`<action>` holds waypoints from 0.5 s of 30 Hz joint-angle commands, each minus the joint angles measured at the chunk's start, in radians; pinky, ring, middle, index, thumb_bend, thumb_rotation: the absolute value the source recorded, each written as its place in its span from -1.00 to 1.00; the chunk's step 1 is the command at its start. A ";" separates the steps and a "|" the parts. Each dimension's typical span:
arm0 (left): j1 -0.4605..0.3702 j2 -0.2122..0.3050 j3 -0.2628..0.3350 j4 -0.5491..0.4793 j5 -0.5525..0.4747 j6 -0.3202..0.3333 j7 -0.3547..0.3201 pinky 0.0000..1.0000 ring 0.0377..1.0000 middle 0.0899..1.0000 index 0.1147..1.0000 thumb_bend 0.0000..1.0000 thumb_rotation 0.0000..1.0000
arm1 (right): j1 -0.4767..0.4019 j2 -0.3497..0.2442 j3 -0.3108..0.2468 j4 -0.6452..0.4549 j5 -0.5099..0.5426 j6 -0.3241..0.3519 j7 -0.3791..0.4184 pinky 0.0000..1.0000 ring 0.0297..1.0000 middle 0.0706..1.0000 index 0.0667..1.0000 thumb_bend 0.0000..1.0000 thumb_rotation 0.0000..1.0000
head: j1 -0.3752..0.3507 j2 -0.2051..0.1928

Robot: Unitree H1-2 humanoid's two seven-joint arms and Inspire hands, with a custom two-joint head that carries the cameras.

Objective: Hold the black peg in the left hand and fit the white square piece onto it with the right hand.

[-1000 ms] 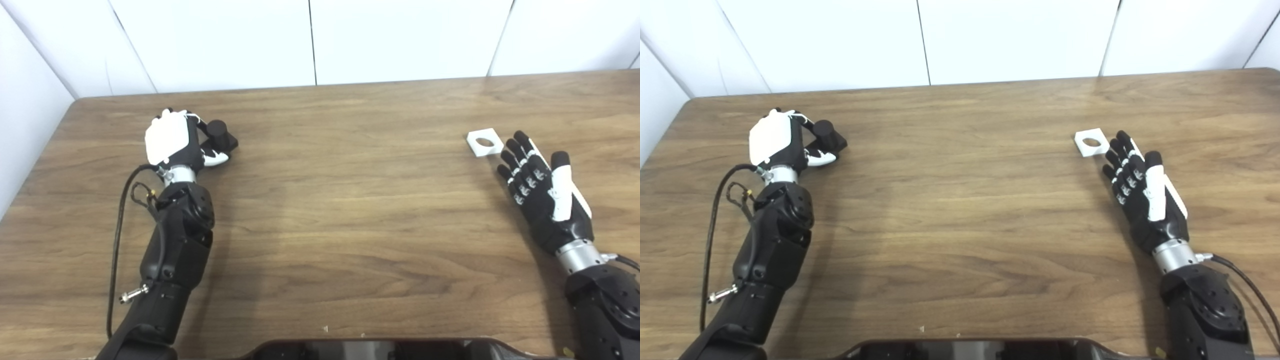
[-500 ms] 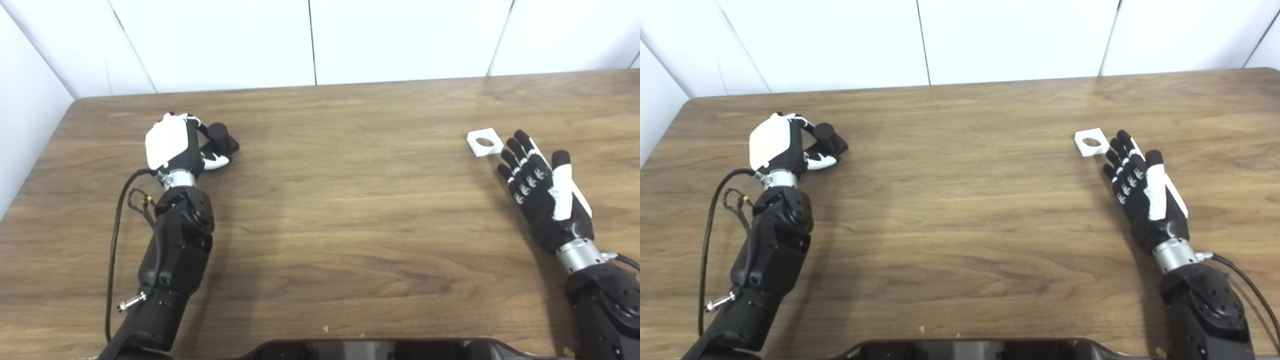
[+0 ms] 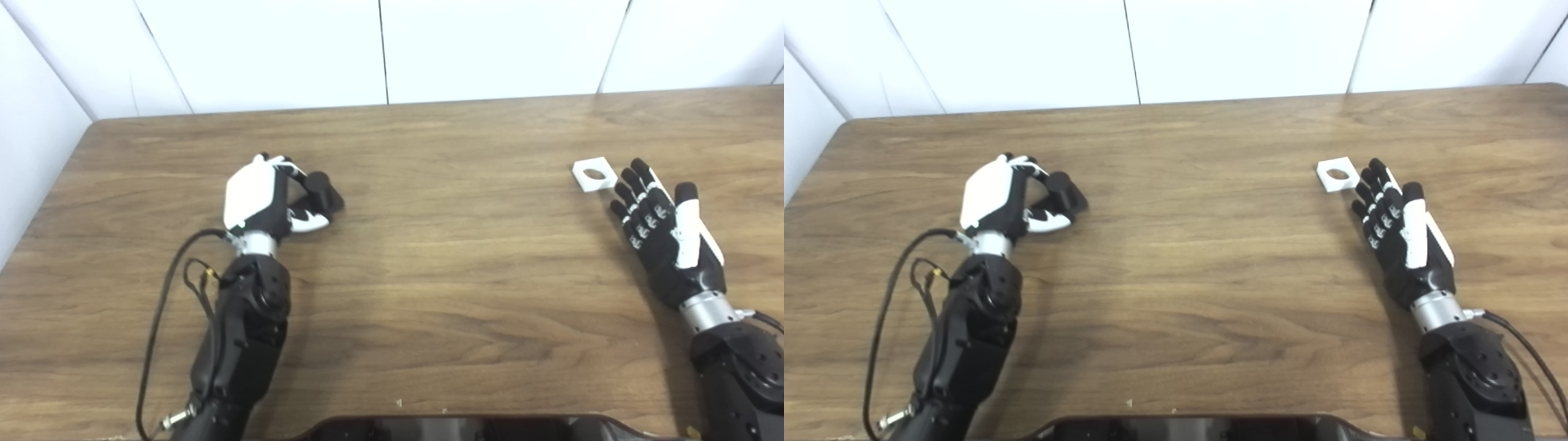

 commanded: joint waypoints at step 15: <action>0.090 -0.006 -0.165 -0.240 0.030 -0.082 -0.107 0.87 0.94 0.74 -0.15 0.04 -0.87 | 0.012 0.022 0.002 -0.017 -0.001 0.004 -0.013 1.00 1.00 1.00 1.00 0.42 1.00 | -0.033 0.003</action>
